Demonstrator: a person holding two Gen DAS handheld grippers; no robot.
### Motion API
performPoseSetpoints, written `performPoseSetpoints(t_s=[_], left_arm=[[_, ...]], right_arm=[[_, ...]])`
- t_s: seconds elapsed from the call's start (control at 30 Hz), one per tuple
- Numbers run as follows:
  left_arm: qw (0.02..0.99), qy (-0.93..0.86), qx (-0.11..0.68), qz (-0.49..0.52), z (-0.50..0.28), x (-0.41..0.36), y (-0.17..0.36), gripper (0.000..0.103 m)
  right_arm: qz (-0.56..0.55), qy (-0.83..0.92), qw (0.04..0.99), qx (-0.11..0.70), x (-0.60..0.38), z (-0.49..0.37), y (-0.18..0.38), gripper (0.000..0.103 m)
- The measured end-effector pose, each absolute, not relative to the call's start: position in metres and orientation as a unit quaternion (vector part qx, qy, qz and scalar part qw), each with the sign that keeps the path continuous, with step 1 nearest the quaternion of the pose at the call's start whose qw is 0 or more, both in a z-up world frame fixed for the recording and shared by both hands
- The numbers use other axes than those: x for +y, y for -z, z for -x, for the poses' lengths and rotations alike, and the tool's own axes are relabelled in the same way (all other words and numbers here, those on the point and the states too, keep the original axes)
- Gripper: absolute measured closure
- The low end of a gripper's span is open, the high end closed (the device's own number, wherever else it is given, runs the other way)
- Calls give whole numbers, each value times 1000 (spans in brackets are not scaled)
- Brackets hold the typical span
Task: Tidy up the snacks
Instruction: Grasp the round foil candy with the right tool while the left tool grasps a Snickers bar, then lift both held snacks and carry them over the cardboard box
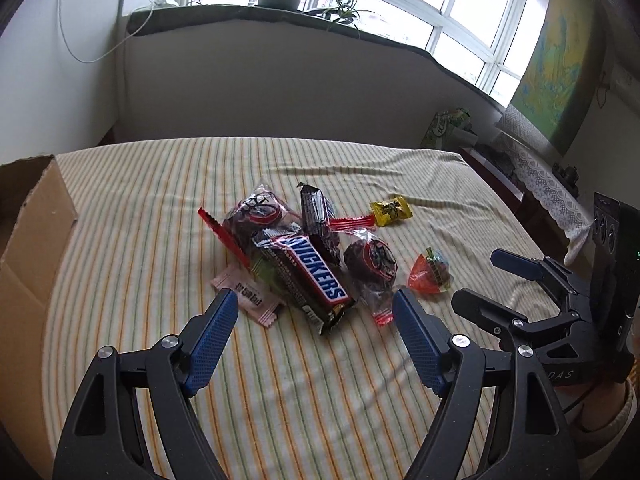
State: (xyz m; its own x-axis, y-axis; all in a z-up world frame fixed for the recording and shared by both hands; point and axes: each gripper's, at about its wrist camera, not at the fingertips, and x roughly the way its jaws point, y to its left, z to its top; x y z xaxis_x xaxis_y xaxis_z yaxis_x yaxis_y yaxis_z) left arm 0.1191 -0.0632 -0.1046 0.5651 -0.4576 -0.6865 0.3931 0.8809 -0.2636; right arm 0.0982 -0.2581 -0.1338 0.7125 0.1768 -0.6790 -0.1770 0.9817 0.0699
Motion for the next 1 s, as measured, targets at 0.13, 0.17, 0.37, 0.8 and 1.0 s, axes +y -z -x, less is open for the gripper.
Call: performPoseSetpoints(t_s=[0.13, 0.17, 0.37, 0.8, 1.0], left_arm=[[876, 244, 415, 45, -134, -69, 112, 35], [873, 243, 420, 47, -137, -70, 114, 37], [865, 238, 438, 48, -148, -71, 127, 62], [867, 261, 418, 65, -139, -63, 119, 72], [870, 261, 412, 73, -137, -57, 117, 72]], right_arm=[[5, -102, 917, 385, -260, -116, 139, 14], [5, -105, 915, 389, -260, -119, 141, 16], [10, -129, 902, 411, -252, -132, 154, 45], [-4, -136, 909, 395, -256, -122, 152, 75], [-7, -126, 915, 382, -260, -116, 147, 77]])
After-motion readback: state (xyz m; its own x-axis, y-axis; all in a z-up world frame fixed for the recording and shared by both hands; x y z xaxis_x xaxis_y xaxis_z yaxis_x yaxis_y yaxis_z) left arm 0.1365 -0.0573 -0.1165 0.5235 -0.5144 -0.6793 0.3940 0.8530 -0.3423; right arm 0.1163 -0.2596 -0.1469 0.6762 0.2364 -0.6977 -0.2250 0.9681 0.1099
